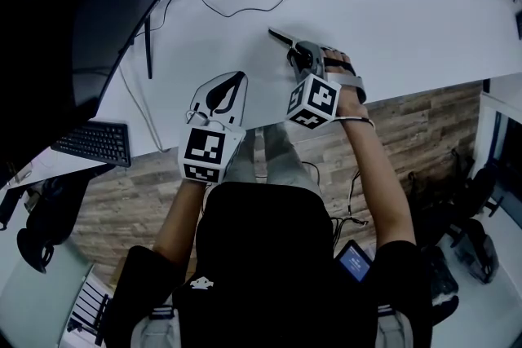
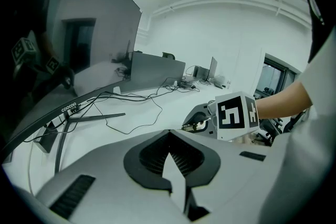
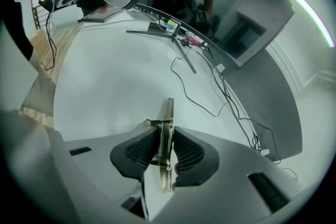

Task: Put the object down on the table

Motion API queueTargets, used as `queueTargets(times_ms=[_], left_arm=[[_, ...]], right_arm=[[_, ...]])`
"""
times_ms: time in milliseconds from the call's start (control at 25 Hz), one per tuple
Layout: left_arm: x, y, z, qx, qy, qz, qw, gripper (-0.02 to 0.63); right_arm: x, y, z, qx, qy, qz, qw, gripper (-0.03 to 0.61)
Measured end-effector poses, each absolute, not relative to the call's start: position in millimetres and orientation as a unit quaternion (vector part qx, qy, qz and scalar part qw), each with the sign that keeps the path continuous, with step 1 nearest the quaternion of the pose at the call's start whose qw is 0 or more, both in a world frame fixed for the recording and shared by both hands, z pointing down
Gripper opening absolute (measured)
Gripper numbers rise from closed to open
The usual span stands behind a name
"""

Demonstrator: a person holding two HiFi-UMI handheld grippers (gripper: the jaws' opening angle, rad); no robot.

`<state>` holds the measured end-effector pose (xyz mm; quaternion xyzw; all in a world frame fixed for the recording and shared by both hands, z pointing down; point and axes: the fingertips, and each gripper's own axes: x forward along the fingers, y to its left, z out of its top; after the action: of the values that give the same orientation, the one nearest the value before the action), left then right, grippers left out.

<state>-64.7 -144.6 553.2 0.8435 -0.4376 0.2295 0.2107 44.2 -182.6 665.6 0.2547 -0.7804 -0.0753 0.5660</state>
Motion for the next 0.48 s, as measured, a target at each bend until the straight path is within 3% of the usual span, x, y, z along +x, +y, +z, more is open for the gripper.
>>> queueTargets(times_ms=[480], left_arm=[[-62.8,-141.6,557.5,0.843,-0.436,0.231,0.215,0.014]], right_arm=[[44.7,-180.9,668.9,0.262,-0.778,-0.077,0.567,0.101]])
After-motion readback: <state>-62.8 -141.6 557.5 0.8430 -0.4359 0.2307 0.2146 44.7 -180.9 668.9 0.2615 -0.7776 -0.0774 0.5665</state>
